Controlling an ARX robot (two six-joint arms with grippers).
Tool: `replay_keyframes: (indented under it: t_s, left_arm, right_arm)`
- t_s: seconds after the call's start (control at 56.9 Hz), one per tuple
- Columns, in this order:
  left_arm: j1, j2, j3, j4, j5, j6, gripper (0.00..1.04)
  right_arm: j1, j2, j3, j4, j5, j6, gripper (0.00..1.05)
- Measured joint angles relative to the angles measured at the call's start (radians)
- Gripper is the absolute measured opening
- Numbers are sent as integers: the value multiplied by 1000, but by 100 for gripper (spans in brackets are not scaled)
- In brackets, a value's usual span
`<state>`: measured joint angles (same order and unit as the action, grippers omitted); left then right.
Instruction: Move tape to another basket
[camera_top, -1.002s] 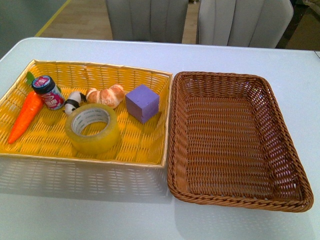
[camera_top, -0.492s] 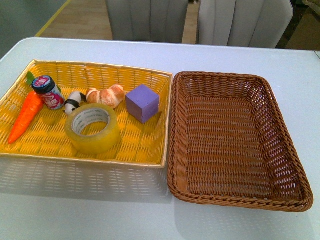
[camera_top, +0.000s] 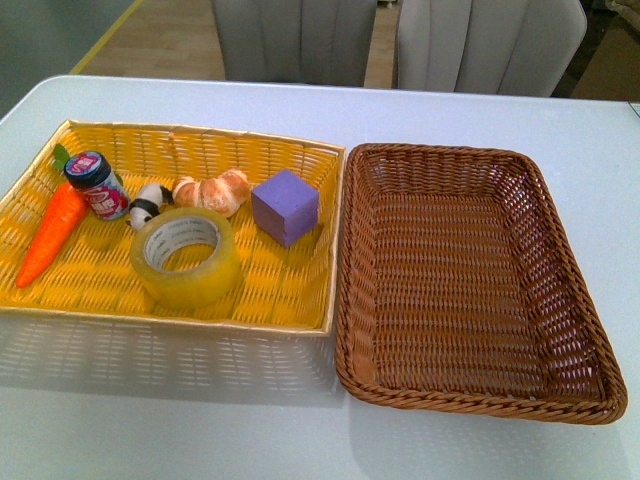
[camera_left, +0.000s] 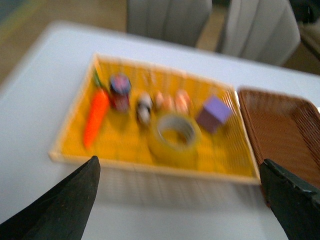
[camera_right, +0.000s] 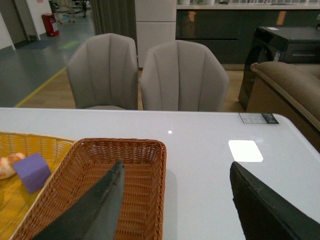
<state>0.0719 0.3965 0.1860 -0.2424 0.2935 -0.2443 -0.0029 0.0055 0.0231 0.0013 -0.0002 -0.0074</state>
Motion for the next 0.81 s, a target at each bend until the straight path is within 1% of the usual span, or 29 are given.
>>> replay_keyframes:
  t_s: [0.018,0.035,0.053,0.088,0.123,0.141,0.264,0.404,0.475,0.615,0.809]
  left_arm:
    - [0,42,8,27,3,-14,96]
    - [0,63,12,43,3,-18,96]
    - [0,104,19,75,2,-25,96]
    - [-2,166,31,127,-2,-35,96]
    - [-8,251,46,201,-6,-42,96]
    - [-10,273,49,220,-9,-42,96]
    - [-60,629,114,489,-72,-10,96]
    - [-111,1007,217,670,-114,42,96]
    - [-127,1155,268,709,-131,58,96]
    - [-136,1402,385,721,-135,63,96]
    - [-137,1616,529,710,-163,79,96]
  right_arm:
    - [0,0,0,0,0,0,79]
    - [0,0,0,0,0,0,80]
    - [0,0,0,0,0,0,85]
    - [0,0,0,0,0,0,89]
    - [0,0,0,0,0,0,95]
    - [0,0,0,0,0,0,96]
    - [0,0,0,0,0,0,96]
    - [0,0,0,0,0,0,96]
    - [0,0,0,0,0,0,96]
    - [1,0,0,0,0,0,96]
    - [1,0,0,0,0,0,96]
